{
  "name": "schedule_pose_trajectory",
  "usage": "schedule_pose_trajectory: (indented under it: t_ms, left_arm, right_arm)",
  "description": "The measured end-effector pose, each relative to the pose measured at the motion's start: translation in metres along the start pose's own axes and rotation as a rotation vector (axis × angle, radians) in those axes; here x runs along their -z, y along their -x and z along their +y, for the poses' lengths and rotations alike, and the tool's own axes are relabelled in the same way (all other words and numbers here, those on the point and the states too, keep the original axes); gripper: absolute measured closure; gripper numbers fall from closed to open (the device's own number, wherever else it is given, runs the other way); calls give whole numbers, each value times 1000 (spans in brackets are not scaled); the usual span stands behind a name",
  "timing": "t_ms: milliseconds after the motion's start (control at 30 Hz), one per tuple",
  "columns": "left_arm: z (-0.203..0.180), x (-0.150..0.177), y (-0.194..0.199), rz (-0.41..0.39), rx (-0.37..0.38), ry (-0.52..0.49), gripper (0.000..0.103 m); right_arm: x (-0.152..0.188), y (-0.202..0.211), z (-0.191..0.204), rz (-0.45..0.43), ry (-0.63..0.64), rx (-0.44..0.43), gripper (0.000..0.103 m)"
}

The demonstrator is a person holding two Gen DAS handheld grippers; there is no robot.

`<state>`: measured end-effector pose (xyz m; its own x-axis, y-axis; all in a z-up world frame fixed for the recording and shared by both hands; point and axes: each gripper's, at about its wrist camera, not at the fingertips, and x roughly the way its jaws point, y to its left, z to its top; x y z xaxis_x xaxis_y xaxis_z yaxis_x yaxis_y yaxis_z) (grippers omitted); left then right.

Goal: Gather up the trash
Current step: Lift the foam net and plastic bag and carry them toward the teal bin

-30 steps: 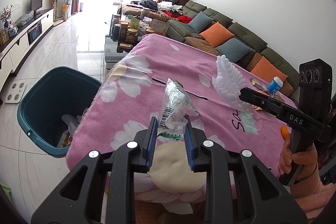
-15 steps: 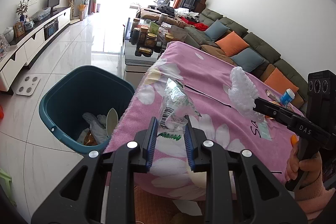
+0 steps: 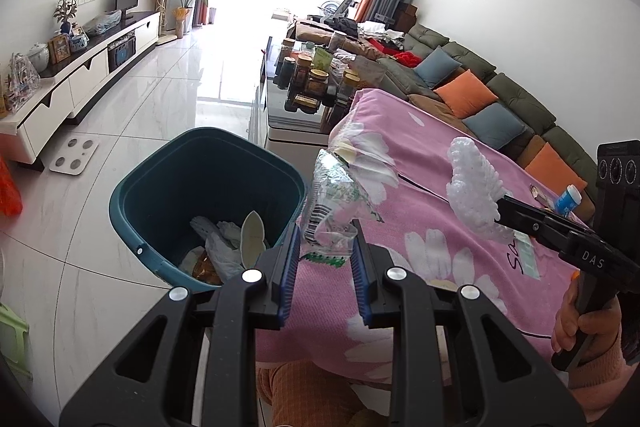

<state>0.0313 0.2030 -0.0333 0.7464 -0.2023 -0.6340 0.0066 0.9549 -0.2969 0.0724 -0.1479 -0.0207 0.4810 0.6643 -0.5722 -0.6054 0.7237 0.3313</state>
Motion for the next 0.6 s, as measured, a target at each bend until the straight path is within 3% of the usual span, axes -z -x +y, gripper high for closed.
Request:
schedule_pose_trajectory:
  t_ms: [600]
  left_arm:
    - [25,-9,-3,-6,-67,32,78]
  right_arm:
    - [-16,-33,29,38,82,-45,93]
